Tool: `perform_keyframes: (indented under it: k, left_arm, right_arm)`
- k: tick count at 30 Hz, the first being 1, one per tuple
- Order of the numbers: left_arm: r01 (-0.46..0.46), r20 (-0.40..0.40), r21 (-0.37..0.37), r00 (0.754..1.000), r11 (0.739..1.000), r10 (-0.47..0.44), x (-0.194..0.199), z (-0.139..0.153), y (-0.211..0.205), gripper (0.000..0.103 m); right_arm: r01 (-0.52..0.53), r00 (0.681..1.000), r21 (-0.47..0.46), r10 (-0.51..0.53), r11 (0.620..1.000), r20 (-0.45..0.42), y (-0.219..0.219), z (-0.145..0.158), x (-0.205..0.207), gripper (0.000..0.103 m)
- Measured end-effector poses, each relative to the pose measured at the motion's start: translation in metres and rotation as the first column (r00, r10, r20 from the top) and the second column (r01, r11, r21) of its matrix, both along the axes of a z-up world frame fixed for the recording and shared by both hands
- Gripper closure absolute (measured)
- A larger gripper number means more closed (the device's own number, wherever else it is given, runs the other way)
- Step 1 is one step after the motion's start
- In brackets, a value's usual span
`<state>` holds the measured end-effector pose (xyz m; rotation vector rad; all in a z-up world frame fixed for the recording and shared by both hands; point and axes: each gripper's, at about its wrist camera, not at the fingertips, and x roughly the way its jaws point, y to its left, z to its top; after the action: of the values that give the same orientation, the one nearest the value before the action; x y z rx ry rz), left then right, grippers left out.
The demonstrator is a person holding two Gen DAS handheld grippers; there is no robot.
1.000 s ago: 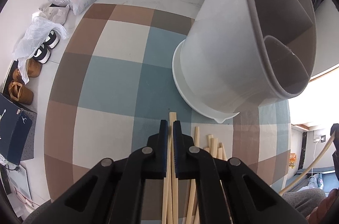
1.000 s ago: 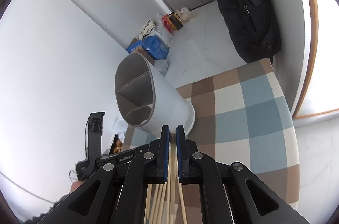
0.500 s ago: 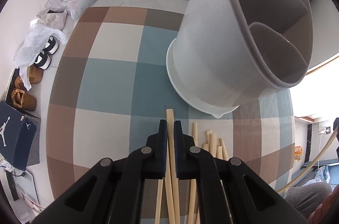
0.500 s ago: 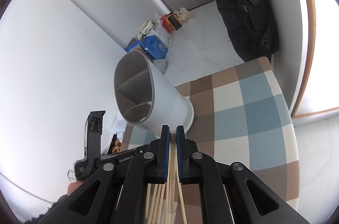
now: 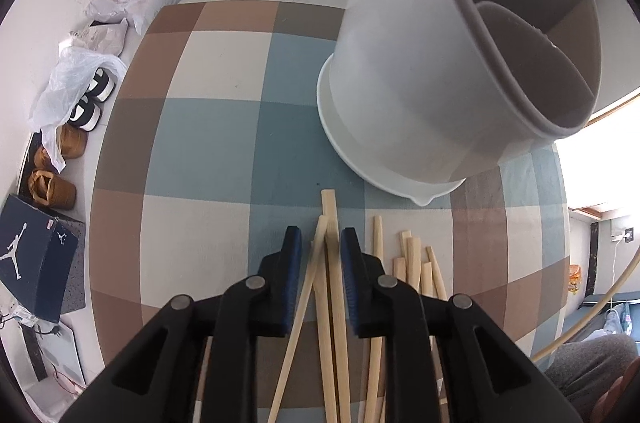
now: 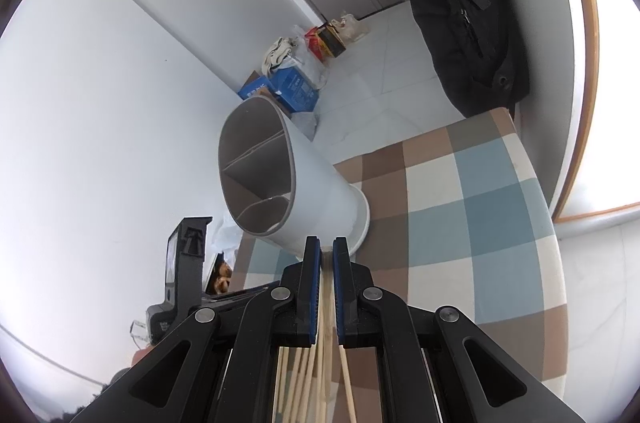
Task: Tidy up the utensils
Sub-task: 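Lower the left gripper to the pile and close on chopsticks, then lift chopsticks with both grippers and drop them into the white caddy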
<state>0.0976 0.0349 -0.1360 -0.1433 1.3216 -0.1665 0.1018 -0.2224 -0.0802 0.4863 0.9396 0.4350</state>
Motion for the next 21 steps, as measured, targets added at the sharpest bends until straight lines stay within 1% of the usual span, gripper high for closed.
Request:
perform_keyframes:
  k: [4,5,6,9,10,12,15,19,21]
  left_arm:
    - [-0.014,0.006,-0.015,1.000,1.000,0.014,0.002,0.000,0.003,0.088]
    - [-0.019,0.008,-0.015,1.000,1.000,0.019,0.003,0.000,0.005,0.089]
    - [-0.024,0.013,-0.007,1.000,1.000,0.024,0.002,0.001,0.004,0.096]
    - [-0.049,0.012,-0.036,0.999,0.998,0.049,0.001,0.002,0.003,0.097]
    - [-0.054,0.017,-0.042,0.998,0.998,0.054,0.001,0.003,0.004,0.100]
    - [-0.054,0.027,-0.043,0.998,0.998,0.055,0.001,0.006,0.004,0.102]
    - [-0.061,0.040,-0.061,0.997,0.996,0.063,-0.001,0.011,0.005,0.103]
    - [-0.067,0.081,-0.063,0.994,0.996,0.072,-0.006,0.020,0.005,0.103]
    - [-0.062,0.124,-0.054,0.990,0.997,0.069,-0.010,0.030,0.005,0.103]
  right_arm:
    - [0.003,1.000,0.000,-0.003,1.000,0.001,0.000,0.000,0.000,0.097]
    - [0.004,1.000,0.001,-0.004,1.000,0.001,-0.001,0.000,0.000,0.097]
    - [0.006,1.000,0.002,-0.006,1.000,0.001,-0.001,0.000,0.000,0.097]
    - [0.008,1.000,0.003,-0.008,1.000,-0.002,-0.002,0.000,0.000,0.097]
    - [0.009,1.000,0.004,-0.009,1.000,-0.002,-0.002,0.000,0.000,0.097]
    - [0.010,1.000,0.005,-0.010,1.000,-0.001,-0.002,0.000,0.000,0.097]
    - [0.012,1.000,0.005,-0.012,1.000,0.003,-0.002,0.002,-0.001,0.097]
    - [0.010,1.000,-0.003,-0.010,1.000,0.021,-0.001,0.006,-0.003,0.097]
    - [0.009,0.999,-0.011,-0.009,1.000,0.031,0.002,0.009,-0.004,0.097]
